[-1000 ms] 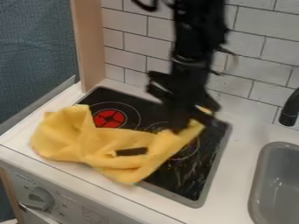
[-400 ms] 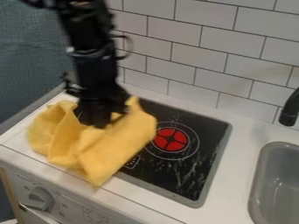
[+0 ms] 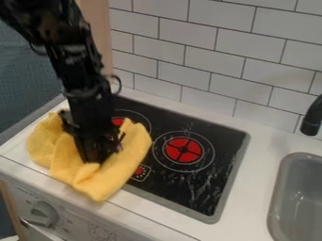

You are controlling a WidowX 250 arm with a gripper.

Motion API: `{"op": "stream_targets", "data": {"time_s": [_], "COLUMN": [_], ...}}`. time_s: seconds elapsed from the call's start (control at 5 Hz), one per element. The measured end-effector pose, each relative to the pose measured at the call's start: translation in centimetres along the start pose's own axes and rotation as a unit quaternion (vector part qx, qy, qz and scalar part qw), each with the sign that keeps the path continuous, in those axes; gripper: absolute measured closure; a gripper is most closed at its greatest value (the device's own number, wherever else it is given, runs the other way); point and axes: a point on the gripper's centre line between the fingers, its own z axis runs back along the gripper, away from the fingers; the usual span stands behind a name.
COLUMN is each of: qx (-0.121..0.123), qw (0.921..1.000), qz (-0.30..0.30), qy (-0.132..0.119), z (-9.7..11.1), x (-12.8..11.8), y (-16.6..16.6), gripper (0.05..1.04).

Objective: Fold the cloth from the right to left

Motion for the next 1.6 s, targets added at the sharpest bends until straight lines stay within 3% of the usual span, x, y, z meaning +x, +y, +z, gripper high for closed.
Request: {"op": "stream_targets", "data": {"time_s": [0.2,0.6,0.8,1.0,1.2,1.4,1.6], "qx": [-0.007,-0.021,-0.016,-0.012,-0.009,0.015,0.017], "qw": [0.9999,0.9993,0.9980,0.9973,0.9975,0.9974,0.9955], "qz": [-0.002,-0.005,-0.038,-0.045,-0.056,-0.052,-0.064], "qy": [-0.008,-0.030,-0.048,-0.057,-0.042,-0.047,-0.068], "z": [0.1,2.5,4.1,5.4,6.4,8.9,10.1], "x": [0.1,-0.7,-0.8,-1.2,-2.1,-2.7,-2.8], "y": [0.1,0.2,-0.1,-0.3,-0.6,-0.7,-1.3], "gripper": [0.853,0.285,0.067,0.075,0.083,0.083,0.083]}}
